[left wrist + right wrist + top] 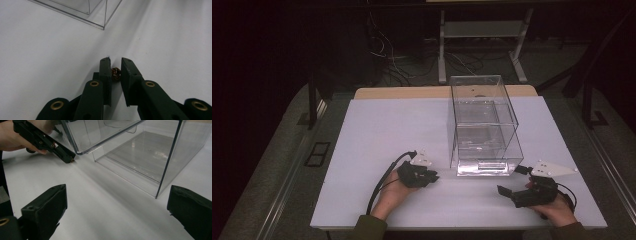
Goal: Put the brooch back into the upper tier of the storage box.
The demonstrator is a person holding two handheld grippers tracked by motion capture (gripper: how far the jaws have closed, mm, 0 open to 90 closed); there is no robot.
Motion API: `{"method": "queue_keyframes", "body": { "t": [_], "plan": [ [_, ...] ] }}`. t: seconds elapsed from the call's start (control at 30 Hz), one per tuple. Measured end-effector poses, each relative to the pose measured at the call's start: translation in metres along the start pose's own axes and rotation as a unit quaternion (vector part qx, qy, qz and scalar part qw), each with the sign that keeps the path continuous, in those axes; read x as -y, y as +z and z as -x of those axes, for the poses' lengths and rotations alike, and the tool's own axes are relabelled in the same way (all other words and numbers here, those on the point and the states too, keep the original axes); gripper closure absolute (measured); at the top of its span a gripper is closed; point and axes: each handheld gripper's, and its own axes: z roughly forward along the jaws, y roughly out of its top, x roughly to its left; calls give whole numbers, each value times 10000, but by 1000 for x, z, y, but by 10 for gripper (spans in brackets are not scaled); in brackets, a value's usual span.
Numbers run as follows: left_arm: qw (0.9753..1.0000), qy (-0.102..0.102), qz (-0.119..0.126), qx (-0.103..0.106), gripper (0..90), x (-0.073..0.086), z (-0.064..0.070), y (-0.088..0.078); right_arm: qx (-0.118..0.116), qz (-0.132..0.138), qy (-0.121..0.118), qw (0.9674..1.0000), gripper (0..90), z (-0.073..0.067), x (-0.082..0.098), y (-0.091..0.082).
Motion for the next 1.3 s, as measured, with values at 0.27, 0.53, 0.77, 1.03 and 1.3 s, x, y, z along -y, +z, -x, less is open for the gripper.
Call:
{"method": "queue_keyframes", "body": {
  "t": [0.27, 0.53, 0.77, 1.03, 1.3],
  "plan": [
    [10000, 19, 1, -3, 783, 0, 0, -1, -1, -9, -9, 10000, 27, 0, 0, 0],
    [10000, -21, 63, -13, 784, 0, -1, -5, -2, -11, -3, 10000, 27, 0, 0, 0],
    [10000, 10, 94, -16, 784, 0, -3, -9, -1, -5, -2, 10000, 27, 0, 0, 0],
    [9999, -38, 146, -7, 787, 0, -3, -14, 4, 0, 0, 10000, 27, 0, 0, 0],
    [9998, -18, 209, 28, 788, -2, -3, -20, 0, 4, -4, 10000, 27, 0, 0, 0]
  ]
}}
